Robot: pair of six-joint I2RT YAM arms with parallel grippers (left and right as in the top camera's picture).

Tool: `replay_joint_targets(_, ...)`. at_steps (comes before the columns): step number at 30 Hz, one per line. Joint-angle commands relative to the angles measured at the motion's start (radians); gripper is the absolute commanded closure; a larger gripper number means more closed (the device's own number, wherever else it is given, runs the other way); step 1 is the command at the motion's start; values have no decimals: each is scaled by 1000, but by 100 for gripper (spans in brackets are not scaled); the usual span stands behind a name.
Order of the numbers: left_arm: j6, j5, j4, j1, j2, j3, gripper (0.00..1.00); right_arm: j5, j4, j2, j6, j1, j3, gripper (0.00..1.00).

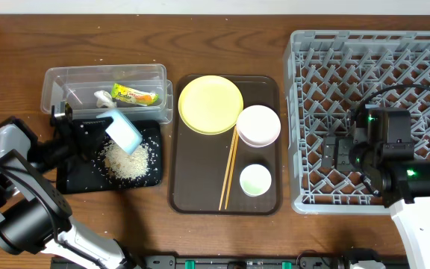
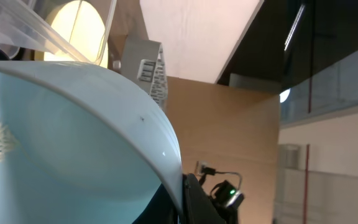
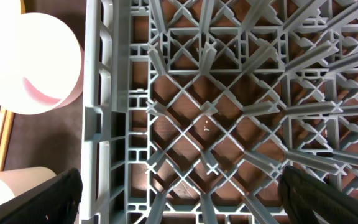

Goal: Sort waste into correct bins and load items into the dishwasher rack
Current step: 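Tip the blue bowl over the black tray to dump the rice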

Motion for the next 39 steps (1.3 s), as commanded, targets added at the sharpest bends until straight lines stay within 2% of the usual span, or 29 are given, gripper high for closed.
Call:
replay_joint_targets(1, -85, 30, -64, 5, 3, -3, 94, -3, -2, 0, 1, 15, 19, 1)
replay_joint_targets(6, -148, 30, -80, 5, 3, -3, 94, -3, -2, 0, 1, 15, 19, 1)
replay_joint_targets(12, -135, 30, -70, 5, 3, -3, 94, -3, -2, 0, 1, 15, 19, 1)
replay_joint_targets(14, -19, 29, -11, 5, 3, -3, 94, -3, -3, 0, 1, 15, 19, 1)
replay_joint_targets(17, 264, -47, 40, 5, 3, -3, 94, -3, -2, 0, 1, 15, 19, 1)
replay_joint_targets(18, 284, -63, 40, 5, 3, -3, 94, -3, -2, 0, 1, 15, 19, 1)
replay_joint_targets(20, 261, -43, 35, 5, 3, -3, 94, -3, -3, 0, 1, 15, 19, 1)
replay_joint_targets(23, 45, 15, 12, 5, 3, -3, 94, -3, -2, 0, 1, 15, 19, 1)
replay_joint_targets(26, -57, 31, -15, 5, 3, -3, 94, -3, -4, 0, 1, 15, 19, 1)
replay_joint_targets(32, -23, -21, 80, 5, 3, -3, 94, -4, -5, 0, 1, 15, 19, 1)
replay_joint_targets(36, -21, -25, 68, 3, 2, -3, 94, -3, -5, 0, 1, 15, 19, 1)
replay_joint_targets(39, 78, -27, 1, -4, -14, -1, 94, -4, -5, 0, 1, 15, 19, 1)
